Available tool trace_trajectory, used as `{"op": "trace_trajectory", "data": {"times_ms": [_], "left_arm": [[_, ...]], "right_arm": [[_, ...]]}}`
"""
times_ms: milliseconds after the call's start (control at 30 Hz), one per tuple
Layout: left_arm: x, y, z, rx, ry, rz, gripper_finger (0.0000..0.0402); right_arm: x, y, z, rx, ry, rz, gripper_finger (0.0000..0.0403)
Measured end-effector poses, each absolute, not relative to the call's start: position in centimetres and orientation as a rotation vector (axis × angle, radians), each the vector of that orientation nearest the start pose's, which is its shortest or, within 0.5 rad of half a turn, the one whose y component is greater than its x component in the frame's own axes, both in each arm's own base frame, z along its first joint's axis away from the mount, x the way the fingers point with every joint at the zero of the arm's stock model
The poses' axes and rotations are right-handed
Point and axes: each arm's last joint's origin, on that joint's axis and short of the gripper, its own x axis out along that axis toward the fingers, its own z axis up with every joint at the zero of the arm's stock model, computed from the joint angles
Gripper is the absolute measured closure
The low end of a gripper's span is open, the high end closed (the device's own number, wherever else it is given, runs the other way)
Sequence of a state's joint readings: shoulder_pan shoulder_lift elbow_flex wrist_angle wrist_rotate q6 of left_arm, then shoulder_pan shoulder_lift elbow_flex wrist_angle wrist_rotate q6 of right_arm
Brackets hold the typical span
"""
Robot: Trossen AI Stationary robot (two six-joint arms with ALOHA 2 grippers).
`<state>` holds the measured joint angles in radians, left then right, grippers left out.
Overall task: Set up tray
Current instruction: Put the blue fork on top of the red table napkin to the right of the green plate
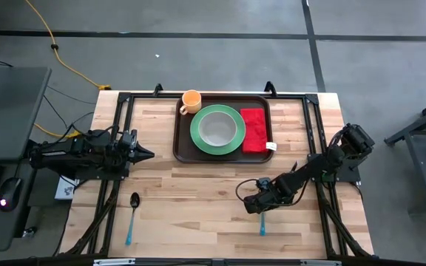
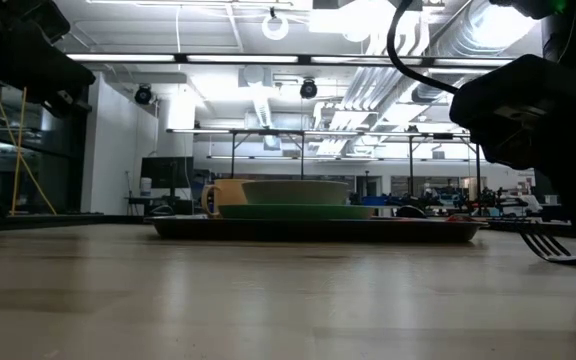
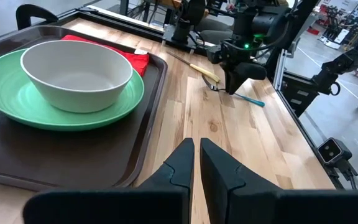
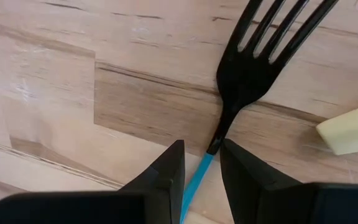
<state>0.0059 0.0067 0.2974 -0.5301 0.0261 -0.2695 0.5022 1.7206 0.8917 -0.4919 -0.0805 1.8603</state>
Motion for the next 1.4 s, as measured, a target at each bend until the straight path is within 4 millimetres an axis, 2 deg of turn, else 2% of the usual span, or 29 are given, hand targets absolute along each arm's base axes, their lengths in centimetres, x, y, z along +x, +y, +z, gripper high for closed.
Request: {"op": "trace_trajectory", "data": {"times_ms": [467, 767, 1400], "left_arm": [[6.75, -0.08, 21.01, -0.271, 0.243, -0.003, 0.0346], [6.75, -0.08, 21.0, -0.27, 0.243, -0.004, 0.0346], [6.75, -0.08, 21.01, -0.27, 0.242, -0.003, 0.0346]], "right_arm": [[25.58, 14.07, 12.98, 1.239, 1.257, -0.836, 0.0324], [25.45, 13.99, 12.88, 1.212, 1.253, -0.844, 0.0398], [25.65, 13.51, 12.88, 1.225, 1.248, -0.865, 0.0401]]}}
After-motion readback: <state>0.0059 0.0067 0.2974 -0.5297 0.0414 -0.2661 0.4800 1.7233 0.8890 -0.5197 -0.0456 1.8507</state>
